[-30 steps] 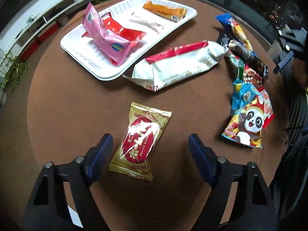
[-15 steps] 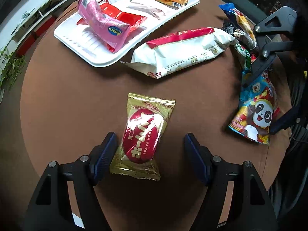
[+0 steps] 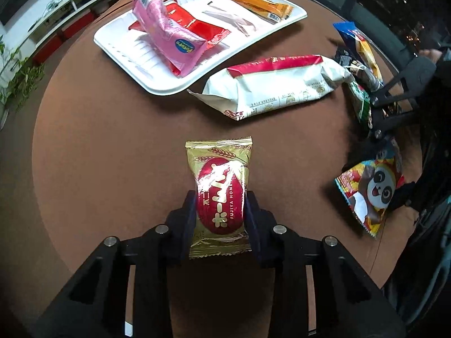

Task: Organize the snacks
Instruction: 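Grasp the gold cake packet with the left tool while the right tool grasps the panda bag, then carry the gold packet and panda bag over the white tray with both tools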

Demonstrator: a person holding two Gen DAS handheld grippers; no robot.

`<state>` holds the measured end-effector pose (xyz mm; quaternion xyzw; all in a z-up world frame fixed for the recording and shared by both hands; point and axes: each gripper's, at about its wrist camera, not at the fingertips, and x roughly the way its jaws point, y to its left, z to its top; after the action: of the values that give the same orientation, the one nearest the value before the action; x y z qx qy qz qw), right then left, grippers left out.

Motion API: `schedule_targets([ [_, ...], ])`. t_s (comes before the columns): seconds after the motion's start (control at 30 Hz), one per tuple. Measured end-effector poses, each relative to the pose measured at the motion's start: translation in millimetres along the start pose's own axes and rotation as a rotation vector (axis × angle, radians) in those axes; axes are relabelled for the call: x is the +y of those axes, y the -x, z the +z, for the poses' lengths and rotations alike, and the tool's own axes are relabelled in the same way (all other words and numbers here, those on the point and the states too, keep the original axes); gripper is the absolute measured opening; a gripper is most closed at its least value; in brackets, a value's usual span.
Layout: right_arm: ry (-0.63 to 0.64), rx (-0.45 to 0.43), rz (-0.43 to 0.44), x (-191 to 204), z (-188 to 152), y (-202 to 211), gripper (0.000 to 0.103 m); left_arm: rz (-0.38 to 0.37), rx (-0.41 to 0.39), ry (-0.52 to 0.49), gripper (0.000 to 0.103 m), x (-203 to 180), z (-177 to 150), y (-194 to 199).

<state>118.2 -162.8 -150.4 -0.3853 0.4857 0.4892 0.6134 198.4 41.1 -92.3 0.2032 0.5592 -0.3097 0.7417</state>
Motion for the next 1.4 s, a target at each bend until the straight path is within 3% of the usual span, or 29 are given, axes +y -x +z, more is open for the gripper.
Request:
schedule_targets([
  [0.13,-0.019,-0.004,-0.002,-2,3,0,0.052,0.039,0.016,-0.003,0.031,-8,1,1],
  [0.3,-0.071,-0.033,0.003,-5,5,-1,0.040,0.048,-0.006,0.031,0.029,-10,-1,2],
  [0.63,-0.185,-0.141,0.051,-7,-20,12,0.036,-0.010,-0.068,0.102,0.029,-16,-19,13],
  [1.03,-0.434,-0.365,0.132,-42,-65,53,0.036,-0.166,-0.264,0.220,0.029,-34,-28,60],
  [1.27,-0.667,-0.515,0.158,-94,-107,74,0.036,-0.236,-0.384,0.313,0.029,-23,-1,83],
  [1.4,-0.795,-0.578,0.115,-124,-138,89,0.036,-0.254,-0.445,0.368,0.029,-17,22,90],
])
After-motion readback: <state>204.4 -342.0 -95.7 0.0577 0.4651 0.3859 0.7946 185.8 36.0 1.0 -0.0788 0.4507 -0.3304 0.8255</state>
